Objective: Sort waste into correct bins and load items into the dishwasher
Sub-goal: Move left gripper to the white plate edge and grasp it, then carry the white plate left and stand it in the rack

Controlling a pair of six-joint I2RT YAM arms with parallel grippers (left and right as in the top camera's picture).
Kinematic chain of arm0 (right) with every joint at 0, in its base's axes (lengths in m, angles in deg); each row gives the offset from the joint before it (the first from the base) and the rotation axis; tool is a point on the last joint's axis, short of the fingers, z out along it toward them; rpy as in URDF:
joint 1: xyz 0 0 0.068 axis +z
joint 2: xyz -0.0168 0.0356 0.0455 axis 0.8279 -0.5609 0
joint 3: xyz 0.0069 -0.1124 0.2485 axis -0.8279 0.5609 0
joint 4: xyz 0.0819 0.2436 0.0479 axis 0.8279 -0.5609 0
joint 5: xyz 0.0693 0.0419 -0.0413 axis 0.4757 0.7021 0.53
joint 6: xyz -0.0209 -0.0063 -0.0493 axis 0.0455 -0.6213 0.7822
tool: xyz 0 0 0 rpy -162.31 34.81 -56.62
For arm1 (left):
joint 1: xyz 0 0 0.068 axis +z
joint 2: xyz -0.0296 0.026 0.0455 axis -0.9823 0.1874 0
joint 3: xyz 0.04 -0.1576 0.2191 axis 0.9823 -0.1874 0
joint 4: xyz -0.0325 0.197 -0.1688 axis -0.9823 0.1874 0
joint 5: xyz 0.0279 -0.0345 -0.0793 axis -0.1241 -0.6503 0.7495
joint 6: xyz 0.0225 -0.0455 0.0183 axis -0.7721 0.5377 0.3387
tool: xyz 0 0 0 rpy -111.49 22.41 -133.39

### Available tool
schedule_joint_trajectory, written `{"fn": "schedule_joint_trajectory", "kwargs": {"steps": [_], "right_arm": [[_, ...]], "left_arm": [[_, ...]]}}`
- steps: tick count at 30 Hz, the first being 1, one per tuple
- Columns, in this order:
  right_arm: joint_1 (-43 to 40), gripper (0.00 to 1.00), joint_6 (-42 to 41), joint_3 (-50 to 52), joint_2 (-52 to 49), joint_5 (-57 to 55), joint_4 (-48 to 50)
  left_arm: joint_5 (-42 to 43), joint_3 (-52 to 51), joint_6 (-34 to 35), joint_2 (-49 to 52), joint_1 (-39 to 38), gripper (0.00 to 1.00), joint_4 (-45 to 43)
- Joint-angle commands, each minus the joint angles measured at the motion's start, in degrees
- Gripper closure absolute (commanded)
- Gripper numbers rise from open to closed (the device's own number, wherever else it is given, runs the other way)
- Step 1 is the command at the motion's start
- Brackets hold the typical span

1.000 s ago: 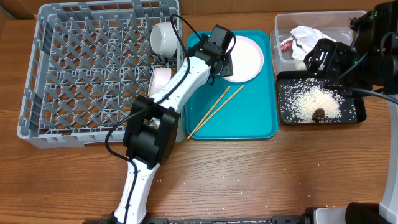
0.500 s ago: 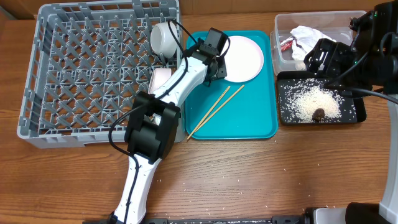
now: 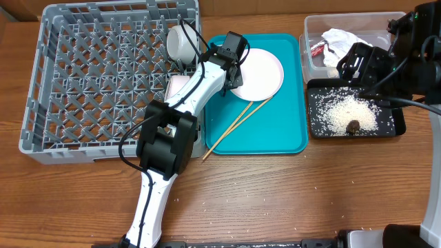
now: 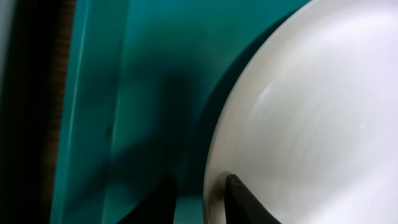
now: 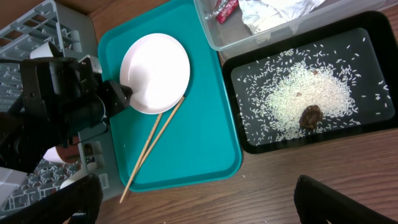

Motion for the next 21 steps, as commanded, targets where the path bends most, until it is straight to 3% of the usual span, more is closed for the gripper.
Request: {"fn": "schedule_joint_trajectory", "kwargs": {"steps": [1, 5, 9, 12, 21], "right_arm": [[-0.2, 0.0, 0.0, -0.4, 0.3, -0.6, 0.3], [-0.2, 0.0, 0.0, -0.4, 0.3, -0.6, 0.3], [-0.2, 0.0, 0.0, -0.4, 0.3, -0.6, 0.3], [-0.2, 0.0, 0.0, -0.4, 0.3, -0.6, 0.3], [-0.2, 0.0, 0.0, -0.4, 0.3, -0.6, 0.3]], "left_arm": [[-2.9, -0.4, -0.3, 1.3, 0.4, 0.81, 1.2], [-3.6, -0.4, -0.3, 1.3, 0.2, 0.96, 1.1], [-3.6, -0.3, -0.6, 1.2, 0.6, 0.96, 0.0], [-3.5, 2.1, -5.7, 0.9, 0.6, 0.96, 0.0], [-3.8, 21.3, -24.3, -4.0, 0.5, 0.96, 13.9]]}}
